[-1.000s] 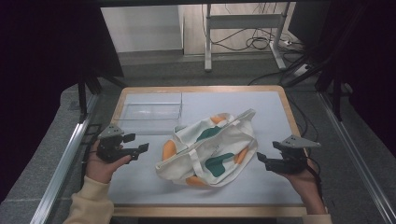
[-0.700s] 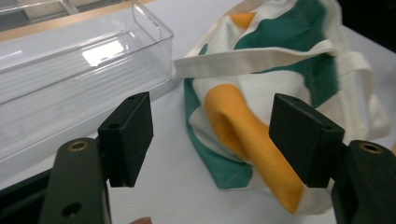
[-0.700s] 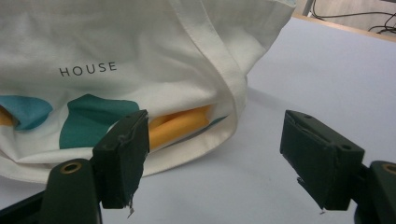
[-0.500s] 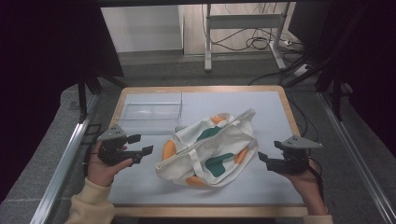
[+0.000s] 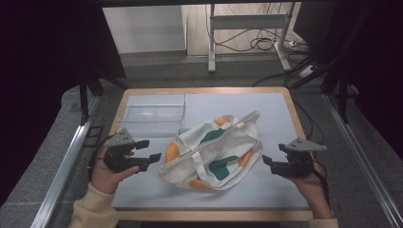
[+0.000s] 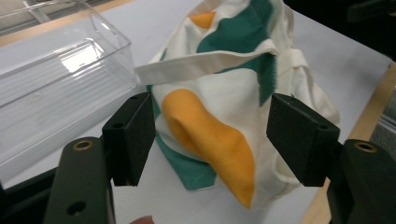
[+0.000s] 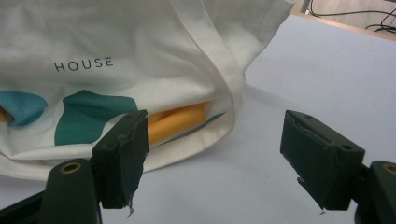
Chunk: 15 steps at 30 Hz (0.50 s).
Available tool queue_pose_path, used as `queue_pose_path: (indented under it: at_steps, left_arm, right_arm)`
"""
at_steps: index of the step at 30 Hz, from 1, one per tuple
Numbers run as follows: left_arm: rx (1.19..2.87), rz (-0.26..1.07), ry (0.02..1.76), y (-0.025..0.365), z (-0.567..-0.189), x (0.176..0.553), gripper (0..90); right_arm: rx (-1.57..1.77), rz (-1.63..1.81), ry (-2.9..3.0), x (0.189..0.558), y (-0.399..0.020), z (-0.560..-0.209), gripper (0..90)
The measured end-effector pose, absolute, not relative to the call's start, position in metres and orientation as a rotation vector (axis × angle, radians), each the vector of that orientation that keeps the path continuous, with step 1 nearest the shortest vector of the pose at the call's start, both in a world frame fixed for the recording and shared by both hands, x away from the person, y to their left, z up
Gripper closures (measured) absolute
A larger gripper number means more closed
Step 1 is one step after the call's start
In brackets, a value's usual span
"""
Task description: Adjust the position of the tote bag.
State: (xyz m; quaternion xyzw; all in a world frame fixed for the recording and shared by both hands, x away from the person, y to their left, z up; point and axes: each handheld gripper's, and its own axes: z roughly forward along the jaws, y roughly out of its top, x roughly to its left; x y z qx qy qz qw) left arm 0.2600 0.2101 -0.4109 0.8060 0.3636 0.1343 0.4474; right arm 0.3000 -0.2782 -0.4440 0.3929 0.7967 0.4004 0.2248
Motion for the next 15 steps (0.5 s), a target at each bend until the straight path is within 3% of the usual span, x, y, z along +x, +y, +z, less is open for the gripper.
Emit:
queue_pose_path:
  at_steps: [4,15]
  left_arm:
    - [2.049,0.316,0.845,0.200,-0.408,0.255,34.5]
    - [2.201,0.232,0.782,0.184,-0.421,0.259,48.9]
  right_arm:
    - [1.084,1.091,2.202,0.300,-0.278,-0.445,24.1]
    - [1.080,1.083,2.208,0.301,-0.277,-0.446,24.0]
